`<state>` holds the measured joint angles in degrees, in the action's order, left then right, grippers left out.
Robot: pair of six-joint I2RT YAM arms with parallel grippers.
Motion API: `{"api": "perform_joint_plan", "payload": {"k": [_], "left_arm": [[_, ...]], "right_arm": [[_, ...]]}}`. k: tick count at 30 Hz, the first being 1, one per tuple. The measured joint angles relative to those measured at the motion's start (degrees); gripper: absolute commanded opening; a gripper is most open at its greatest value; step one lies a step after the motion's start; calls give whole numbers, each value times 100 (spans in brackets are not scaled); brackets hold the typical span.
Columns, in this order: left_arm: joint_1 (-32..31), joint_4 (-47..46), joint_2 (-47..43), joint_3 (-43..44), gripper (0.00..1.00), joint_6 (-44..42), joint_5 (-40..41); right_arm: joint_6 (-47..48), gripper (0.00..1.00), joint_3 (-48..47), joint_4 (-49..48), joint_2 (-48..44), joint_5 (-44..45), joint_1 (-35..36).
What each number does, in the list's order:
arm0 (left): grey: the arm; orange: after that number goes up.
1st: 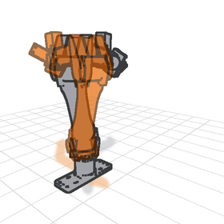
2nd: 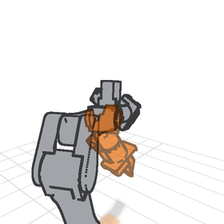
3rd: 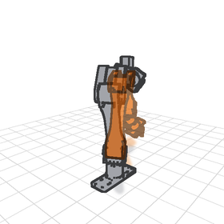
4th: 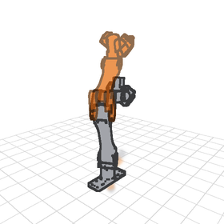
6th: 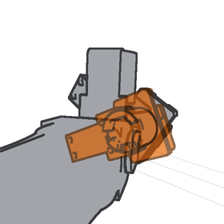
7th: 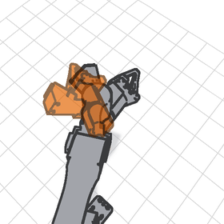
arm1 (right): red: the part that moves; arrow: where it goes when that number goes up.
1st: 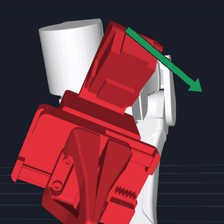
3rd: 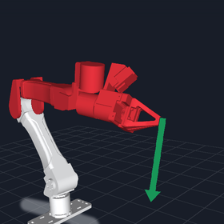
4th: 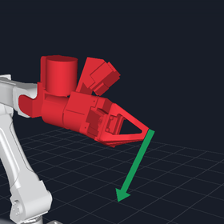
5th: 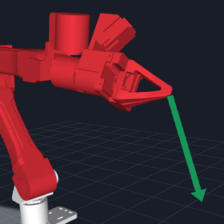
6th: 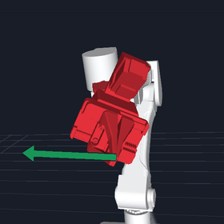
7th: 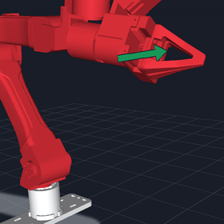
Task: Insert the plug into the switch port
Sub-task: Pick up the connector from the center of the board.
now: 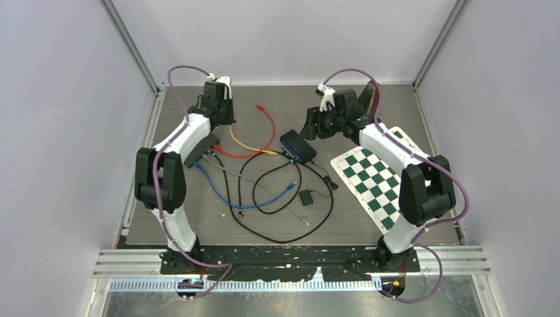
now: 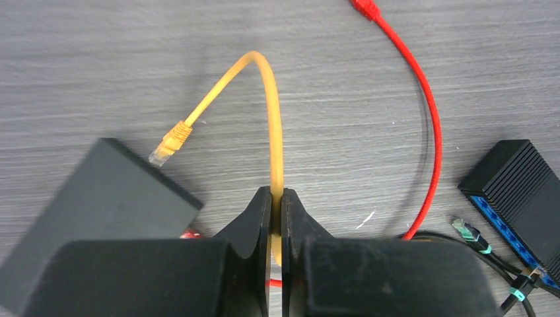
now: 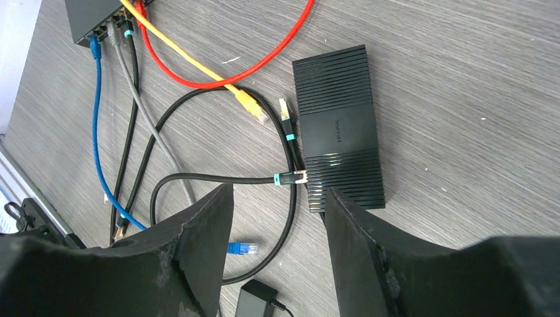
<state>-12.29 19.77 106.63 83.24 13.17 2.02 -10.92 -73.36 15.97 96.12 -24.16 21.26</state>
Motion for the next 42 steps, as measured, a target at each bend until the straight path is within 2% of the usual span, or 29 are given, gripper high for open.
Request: {"api": "perform_joint_plan", "payload": {"k": [8, 18, 21, 25, 32, 37, 42], "left_arm": [[-105, -1156, -1611, -1003, 0, -1003, 369], [-892, -2146, -2269, -1281, 0, -3254, 326], [-1054, -2363, -2649, -1829, 0, -3543, -332], [-1088, -2723, -3370, -2697, 0, -3685, -1740], [-1097, -3324, -4037, -3427, 0, -3980, -4037], [-1095, -3585, -4127, -3735, 0, -4201, -4865], [-1095, -3713, -4151, -3792, 0, -4452, -5239]], "right_arm": [[-24, 60, -4, -13, -297, 208, 0], [-70, 61, -2, -26, -916, 433, 26], [-177, 64, 0, -103, -1130, 420, 44], [-470, 65, 0, -149, -1379, 431, 44], [-1443, 72, 35, -870, -1703, 31, 52], [-2048, 72, 55, -1062, -1679, -199, 149], [-2461, 72, 179, -1132, -1528, -267, 315]]}}
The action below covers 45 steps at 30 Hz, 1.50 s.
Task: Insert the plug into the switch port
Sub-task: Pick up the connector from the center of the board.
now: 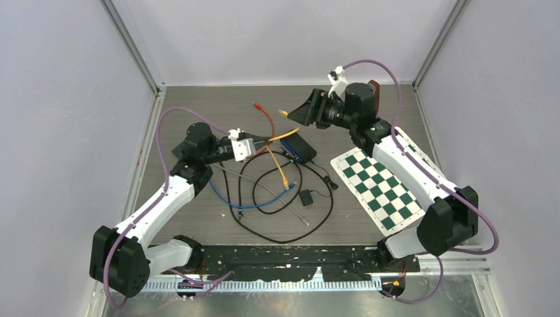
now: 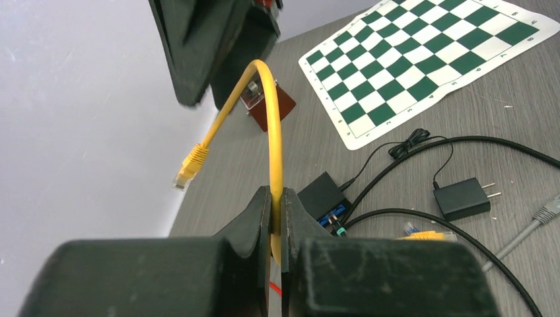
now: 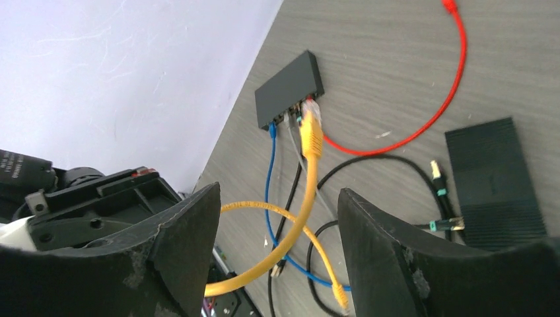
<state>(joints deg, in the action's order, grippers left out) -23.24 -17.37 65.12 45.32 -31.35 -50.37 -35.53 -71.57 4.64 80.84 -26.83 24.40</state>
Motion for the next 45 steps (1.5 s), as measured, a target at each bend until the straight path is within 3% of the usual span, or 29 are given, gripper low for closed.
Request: {"api": "perform_joint_plan", "payload": {"k": [4, 6, 8, 9, 11, 14, 18, 20, 25, 31, 38, 45], "left_arm": [[0, -50, -4, -11, 0, -179, -96], [0, -81, -4, -46, 0, -245, -114], [0, -129, -4, -127, 0, -291, -118], [0, -153, -4, -164, 0, -313, -116], [0, -208, 9, -232, 6, -315, -96], [-20, -420, 76, -254, 18, -46, 181], [-26, -688, 140, -254, 48, 610, 739], [-26, -822, 144, -254, 53, 1156, 1054], [214, -680, 153, -103, 53, 3296, 1755], [706, -308, 234, 463, 55, 5309, 1862], [761, -966, 85, 208, 55, 6524, 1641], [791, -868, -282, 66, 59, 6638, 1810]], "right_arm": [[-232, 70, 175, -26, 192, -9, 129], [-372, 61, 284, -4, 264, -7, 179], [-507, 40, 313, 2, 354, -11, 212], [-562, 23, 323, -35, 387, -13, 214], [-688, 8, 378, -205, 409, -20, 216], [-896, 5, 474, -603, 409, -7, 216], [-815, 5, 426, -1025, 435, 46, 201], [-597, 5, 227, -1078, 518, 68, 205], [247, 5, -153, -1320, 621, 186, 212], [1307, 5, 142, -2087, 503, 608, 590], [2164, 5, 1027, -2951, 74, 1733, 1646], [2782, 5, 1314, -3620, -85, 2824, 1991]]}}
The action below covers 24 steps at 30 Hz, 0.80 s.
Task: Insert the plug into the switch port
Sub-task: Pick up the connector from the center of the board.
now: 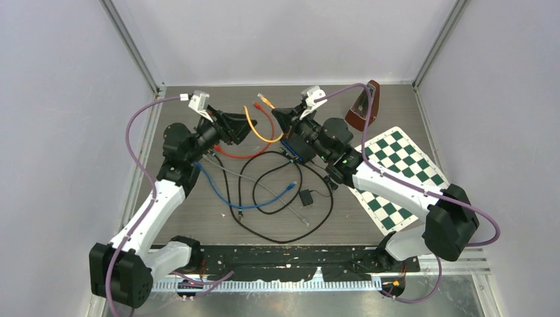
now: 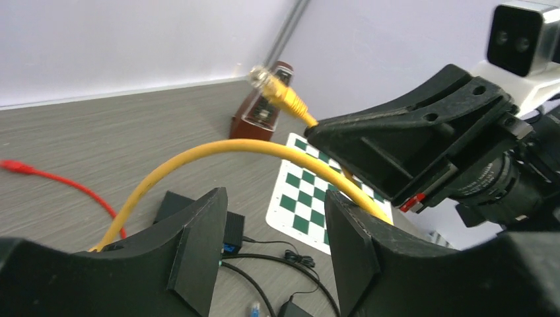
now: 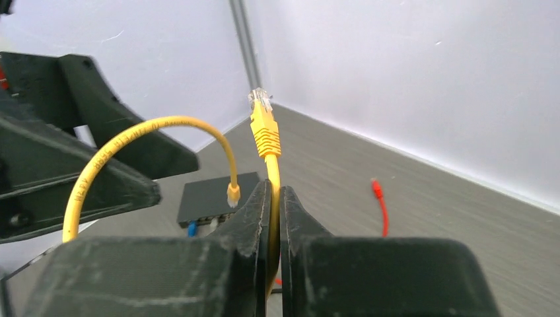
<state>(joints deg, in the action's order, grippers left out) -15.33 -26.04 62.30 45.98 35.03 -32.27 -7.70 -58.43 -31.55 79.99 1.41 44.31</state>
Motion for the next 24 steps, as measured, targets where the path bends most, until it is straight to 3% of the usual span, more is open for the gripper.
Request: {"api": "perform_joint_plan", "payload": {"k": [5, 15, 24], "left_arm": [[48, 693, -570, -149, 58, -236, 732], [72, 1926, -1209, -575, 59, -199, 1220], [72, 1792, -938, 173, 56, 90, 951]], "right_arm": [[494, 5, 37, -247, -66, 575, 52], [1156, 5, -256, -326, 31, 914, 52], [1322, 5, -308, -358, 238, 1084, 269]]}}
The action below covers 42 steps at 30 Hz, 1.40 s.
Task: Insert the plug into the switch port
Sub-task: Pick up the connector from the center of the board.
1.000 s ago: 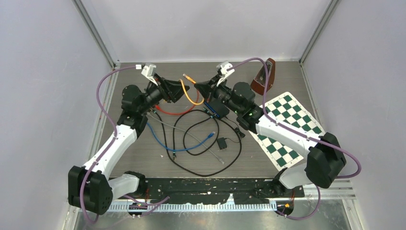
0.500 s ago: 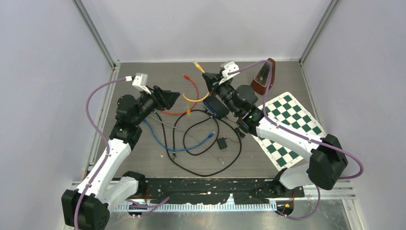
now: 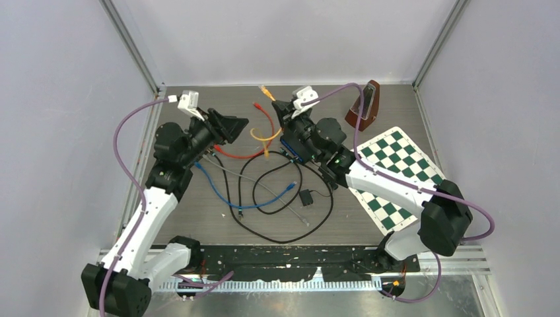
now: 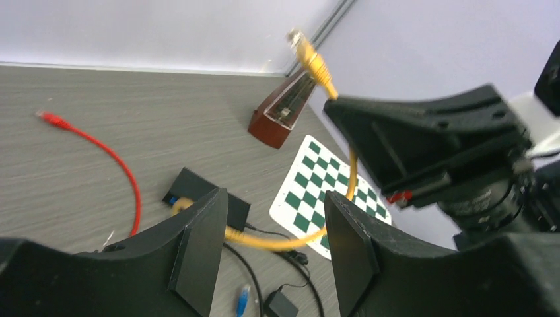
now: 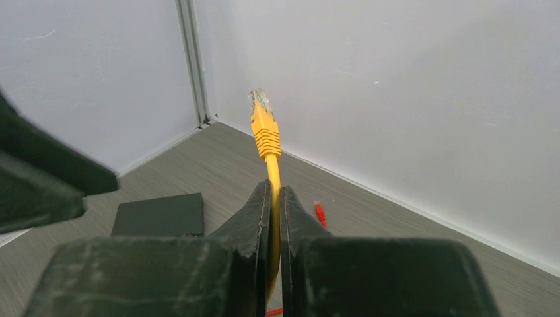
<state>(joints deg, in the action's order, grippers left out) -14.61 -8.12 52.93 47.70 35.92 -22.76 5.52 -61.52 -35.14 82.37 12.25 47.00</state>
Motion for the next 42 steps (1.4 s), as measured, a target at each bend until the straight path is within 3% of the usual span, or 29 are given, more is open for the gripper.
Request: {"api": "perform_joint_plan", "payload": {"k": [10, 14, 25, 28, 31, 32, 34, 37, 39, 41, 42], "left_arm": [[-66, -780, 1060, 435, 46, 756, -557], [-179, -922, 1078, 420, 49, 807, -743], [-979, -820, 883, -59, 44, -861, -1349], [-1200, -664, 885, -55, 38, -1416, -1303], [-1290, -518, 907, -46, 18, -1818, -1235], [-1292, -487, 911, -46, 16, -1902, -1217], [-1292, -417, 916, -46, 20, -2111, -1180], [-1292, -350, 918, -37, 36, -2328, -1152], [-1294, -313, 927, -11, 37, -2417, -1132], [-1309, -313, 951, 9, 24, -2483, -1126], [-1309, -315, 970, 13, 13, -2498, -1128]], "right_arm": [[238, 5, 4, -52, 42, 356, 535], [258, 5, 2, -42, 96, 684, 601], [-247, 5, -664, 852, 245, 1674, 614], [-507, 5, -837, 1167, 245, 1779, 614], [-717, 6, -872, 1366, 245, 1818, 614], [-782, 6, -872, 1440, 245, 1823, 614], [-907, 6, -872, 1556, 245, 1818, 614], [-1075, 6, -872, 1681, 240, 1814, 601], [-1187, 7, -874, 1779, 238, 1810, 586], [-1283, 7, -876, 1867, 238, 1805, 575], [-1338, 7, -876, 1904, 236, 1799, 573]]}}
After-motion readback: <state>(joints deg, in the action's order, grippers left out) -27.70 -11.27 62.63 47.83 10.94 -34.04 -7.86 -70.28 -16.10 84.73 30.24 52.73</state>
